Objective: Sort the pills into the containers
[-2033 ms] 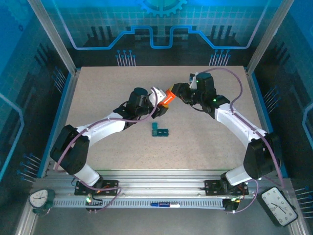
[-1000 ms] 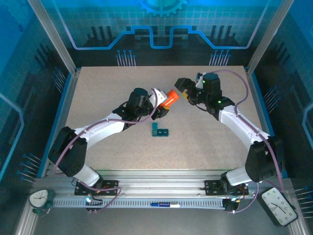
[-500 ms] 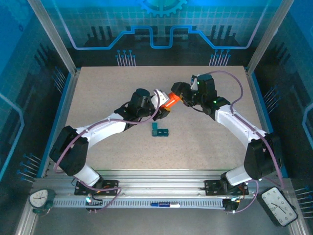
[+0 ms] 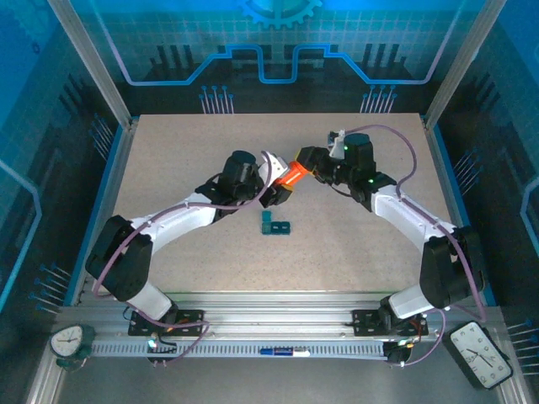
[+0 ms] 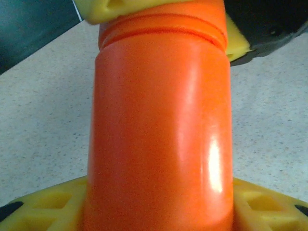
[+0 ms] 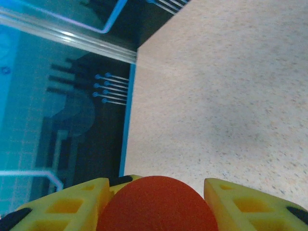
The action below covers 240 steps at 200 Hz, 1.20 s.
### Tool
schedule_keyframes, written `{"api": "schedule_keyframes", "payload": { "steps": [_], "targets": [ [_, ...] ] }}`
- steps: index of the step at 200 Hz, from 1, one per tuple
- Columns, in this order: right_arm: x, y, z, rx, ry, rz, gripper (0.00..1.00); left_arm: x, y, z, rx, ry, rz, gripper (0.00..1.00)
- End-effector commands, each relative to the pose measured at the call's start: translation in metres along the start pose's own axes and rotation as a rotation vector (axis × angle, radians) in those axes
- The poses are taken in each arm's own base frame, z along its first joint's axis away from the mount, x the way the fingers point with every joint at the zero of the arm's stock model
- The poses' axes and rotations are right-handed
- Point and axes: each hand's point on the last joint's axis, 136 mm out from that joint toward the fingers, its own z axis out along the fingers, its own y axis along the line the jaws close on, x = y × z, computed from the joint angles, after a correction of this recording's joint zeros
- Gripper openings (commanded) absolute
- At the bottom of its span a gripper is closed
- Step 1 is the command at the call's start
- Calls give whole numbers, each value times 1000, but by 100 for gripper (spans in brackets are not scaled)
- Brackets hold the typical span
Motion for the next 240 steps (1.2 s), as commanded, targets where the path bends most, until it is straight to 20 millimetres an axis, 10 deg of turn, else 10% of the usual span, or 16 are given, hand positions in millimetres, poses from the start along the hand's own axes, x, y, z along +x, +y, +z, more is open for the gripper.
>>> {"api": "schedule_keyframes", "payload": {
  "steps": [1,67,179,240],
  "targets": [
    [-13,29,-5,-303,14,-269,42,-46,-10,-23,144,-135,-66,0],
    [-45,23,-15,-587,-54,-91,61,-52,-6,-34,163,-157,-111,0],
    [-43,-47,-47,165,-157,85,79,-31,12,-22,0,-102,-4,0],
    [-26,-11,-39,165,-95,58,85,-40,8,-15,-66,-154,76,0]
  ]
}}
